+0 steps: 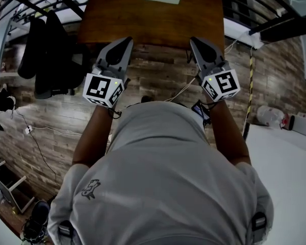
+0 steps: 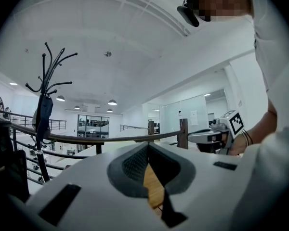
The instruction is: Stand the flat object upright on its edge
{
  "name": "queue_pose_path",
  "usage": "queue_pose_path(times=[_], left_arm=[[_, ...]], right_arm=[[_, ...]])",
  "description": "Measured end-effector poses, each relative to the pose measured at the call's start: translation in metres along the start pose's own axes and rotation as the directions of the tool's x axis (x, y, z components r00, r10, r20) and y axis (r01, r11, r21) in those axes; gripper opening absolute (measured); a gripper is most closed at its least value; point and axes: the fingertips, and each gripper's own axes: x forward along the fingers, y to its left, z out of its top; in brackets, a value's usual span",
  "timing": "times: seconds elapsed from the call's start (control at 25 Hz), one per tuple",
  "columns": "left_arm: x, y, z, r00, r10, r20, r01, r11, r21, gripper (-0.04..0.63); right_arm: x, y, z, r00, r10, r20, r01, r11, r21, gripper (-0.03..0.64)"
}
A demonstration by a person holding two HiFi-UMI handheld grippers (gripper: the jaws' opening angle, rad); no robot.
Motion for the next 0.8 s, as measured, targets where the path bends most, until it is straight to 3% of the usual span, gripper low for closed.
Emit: queue_pose_path(times=[0.52,0.8], left_arm=[[-0.036,-0.137,-0.024,0.993,0.113,-0.02,-0.114,0.993,-0.036,0.014],[-0.071,-0.174,-0.023,0.987,0.16,-0.035,-0.16,0.987,-0.017,0.014]], right_arm=[[-0.138,0.017,-0.023,0.991,0.127,-0.028,-0.127,0.992,-0.001,0.034],[-0.178,0.038,-0.025,0.986,0.169,-0.013,-0.169,0.985,0.021,0.034]])
